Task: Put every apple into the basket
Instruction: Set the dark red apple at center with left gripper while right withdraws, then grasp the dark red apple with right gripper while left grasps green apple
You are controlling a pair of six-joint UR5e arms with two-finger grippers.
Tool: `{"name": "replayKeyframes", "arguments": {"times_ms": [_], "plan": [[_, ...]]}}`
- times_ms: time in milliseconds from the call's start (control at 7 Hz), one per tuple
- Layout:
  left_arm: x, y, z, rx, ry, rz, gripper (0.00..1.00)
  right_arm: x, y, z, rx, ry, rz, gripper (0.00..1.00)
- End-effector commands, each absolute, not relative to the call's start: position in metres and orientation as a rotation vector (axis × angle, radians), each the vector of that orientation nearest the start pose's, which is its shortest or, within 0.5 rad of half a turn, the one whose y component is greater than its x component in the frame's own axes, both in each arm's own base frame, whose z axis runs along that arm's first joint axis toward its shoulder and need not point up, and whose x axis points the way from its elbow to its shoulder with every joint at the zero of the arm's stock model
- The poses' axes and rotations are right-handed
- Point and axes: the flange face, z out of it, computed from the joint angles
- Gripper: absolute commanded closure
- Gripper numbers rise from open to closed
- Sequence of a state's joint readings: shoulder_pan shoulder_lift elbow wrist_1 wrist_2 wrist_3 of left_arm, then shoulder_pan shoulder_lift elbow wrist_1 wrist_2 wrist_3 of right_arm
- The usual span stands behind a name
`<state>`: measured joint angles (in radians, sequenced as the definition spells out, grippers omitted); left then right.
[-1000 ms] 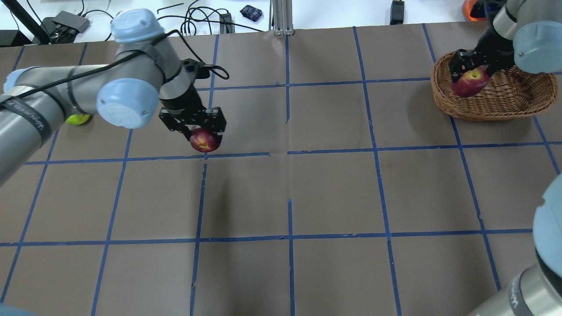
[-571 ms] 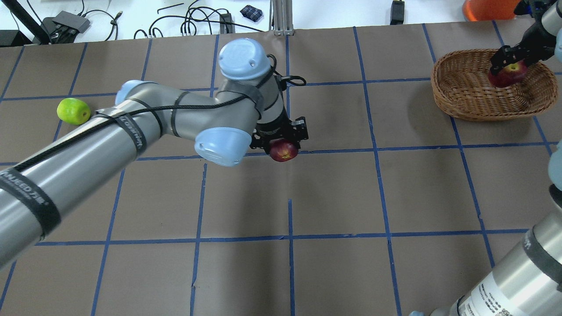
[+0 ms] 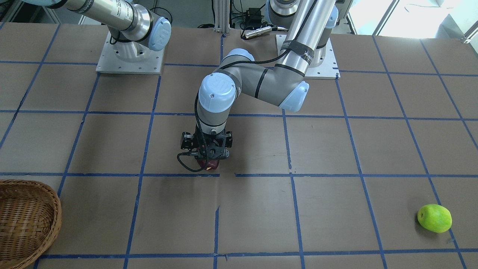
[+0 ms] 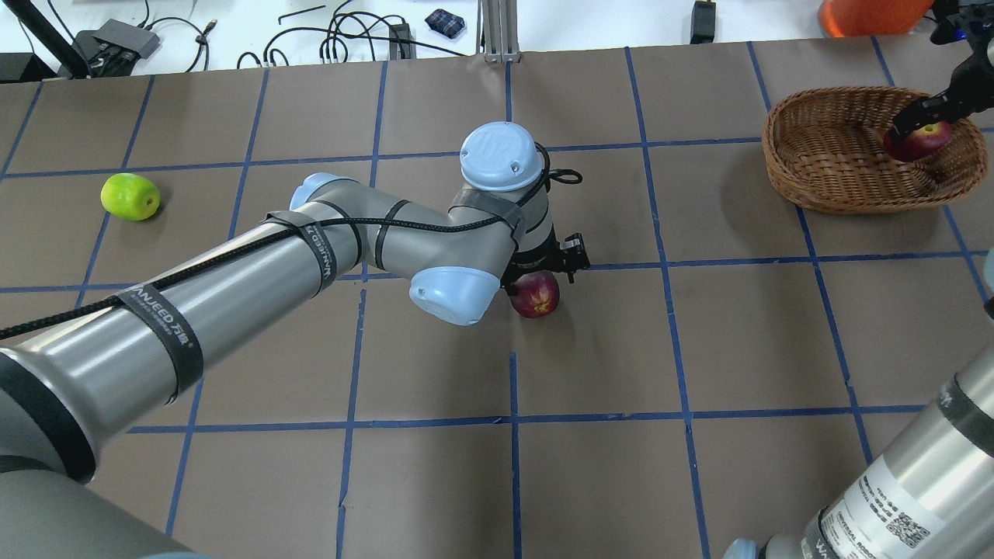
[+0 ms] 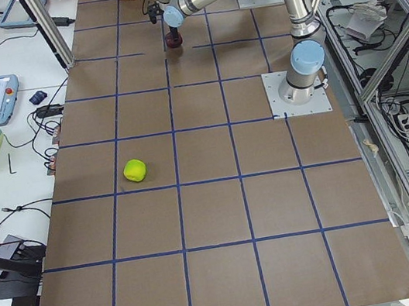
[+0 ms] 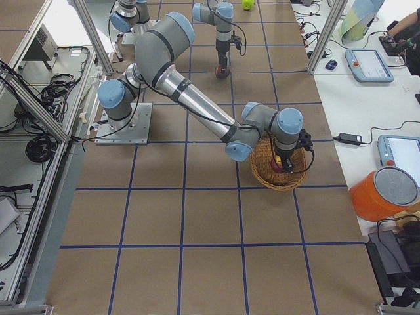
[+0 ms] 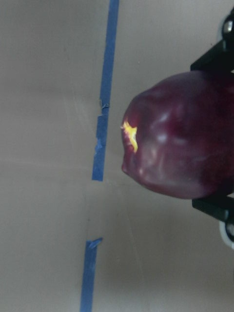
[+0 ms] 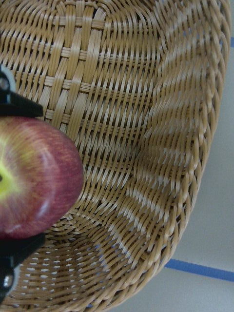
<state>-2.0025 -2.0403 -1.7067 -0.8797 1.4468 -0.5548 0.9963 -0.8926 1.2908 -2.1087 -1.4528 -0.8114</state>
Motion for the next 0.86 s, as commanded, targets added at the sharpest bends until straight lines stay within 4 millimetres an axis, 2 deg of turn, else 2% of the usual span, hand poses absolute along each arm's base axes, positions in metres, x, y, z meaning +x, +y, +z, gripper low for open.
{"name": "replayKeyframes", "arguments": {"times_ms": [0, 143, 286, 429, 571, 714], "plan": [[-0.299, -0.566, 0.322, -0.341, 3.244, -0.091, 0.00, -0.269, -0.695, 0.285, -0.402, 3.099, -0.279, 0.00], [-0.239, -0.587, 0.373, -0.176, 3.226, 0.005, 0.00, -0.230, -0.686, 0.322, -0.438, 3.058, -0.196, 0.00], [-0.190, -0.594, 0.396, 0.004, 3.082, 0.037, 0.00, -0.176, -0.684, 0.347, -0.488, 3.035, -0.132, 0.00], [-0.140, -0.604, 0.397, 0.059, 2.957, 0.048, 0.00, -0.127, -0.672, 0.370, -0.429, 3.013, -0.038, 0.00], [-0.066, -0.619, 0.379, 0.098, 2.957, 0.129, 0.00, -0.078, -0.659, 0.386, -0.293, 2.994, 0.072, 0.00], [0.022, -0.640, 0.379, 0.089, 2.975, 0.134, 0.00, -0.014, -0.651, 0.396, -0.140, 2.995, 0.155, 0.00]]}}
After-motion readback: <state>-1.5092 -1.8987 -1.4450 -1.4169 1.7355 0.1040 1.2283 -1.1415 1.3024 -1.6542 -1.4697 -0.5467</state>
